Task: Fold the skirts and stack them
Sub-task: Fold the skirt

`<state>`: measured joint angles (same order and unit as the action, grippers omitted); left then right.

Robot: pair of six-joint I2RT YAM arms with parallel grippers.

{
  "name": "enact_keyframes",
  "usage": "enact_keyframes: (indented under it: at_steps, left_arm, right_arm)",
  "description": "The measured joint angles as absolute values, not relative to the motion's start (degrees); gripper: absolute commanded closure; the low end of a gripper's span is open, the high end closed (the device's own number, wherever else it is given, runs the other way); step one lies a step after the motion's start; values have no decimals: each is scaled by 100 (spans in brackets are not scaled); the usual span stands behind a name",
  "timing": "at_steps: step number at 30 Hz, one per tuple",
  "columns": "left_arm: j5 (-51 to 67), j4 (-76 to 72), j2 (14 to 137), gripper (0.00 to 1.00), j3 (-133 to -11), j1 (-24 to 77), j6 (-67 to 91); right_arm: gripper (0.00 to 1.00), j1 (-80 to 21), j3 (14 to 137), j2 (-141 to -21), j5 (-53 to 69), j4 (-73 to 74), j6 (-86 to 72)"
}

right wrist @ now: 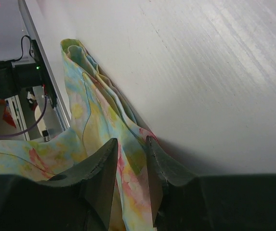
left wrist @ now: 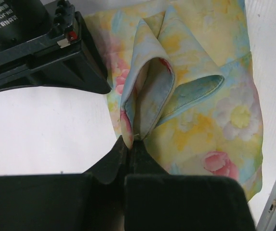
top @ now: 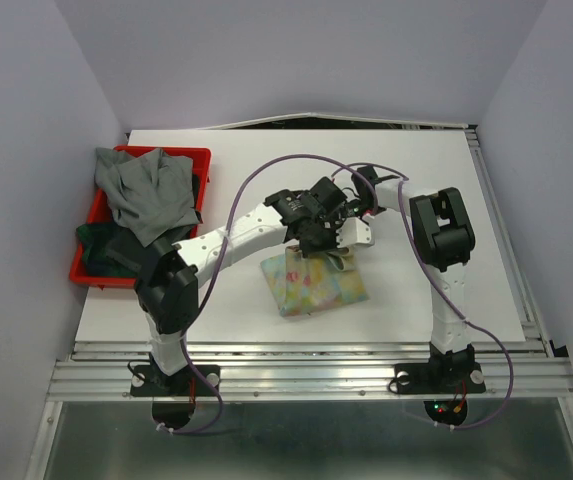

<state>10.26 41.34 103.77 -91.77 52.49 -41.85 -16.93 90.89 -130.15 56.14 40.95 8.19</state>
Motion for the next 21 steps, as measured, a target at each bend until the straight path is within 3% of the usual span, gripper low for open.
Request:
enact_keyframes:
  at_steps: [19, 21]
  left_arm:
    - [974, 3210, 10565, 100, -8458, 5011, -4392]
    - [937, 3107, 10606, 95, -8355, 4974, -4390]
  right_arm:
    - [64, -1697, 9091, -13015, 5610, 4185, 816]
    - [64, -1697, 9091, -13015, 5610, 4195, 816]
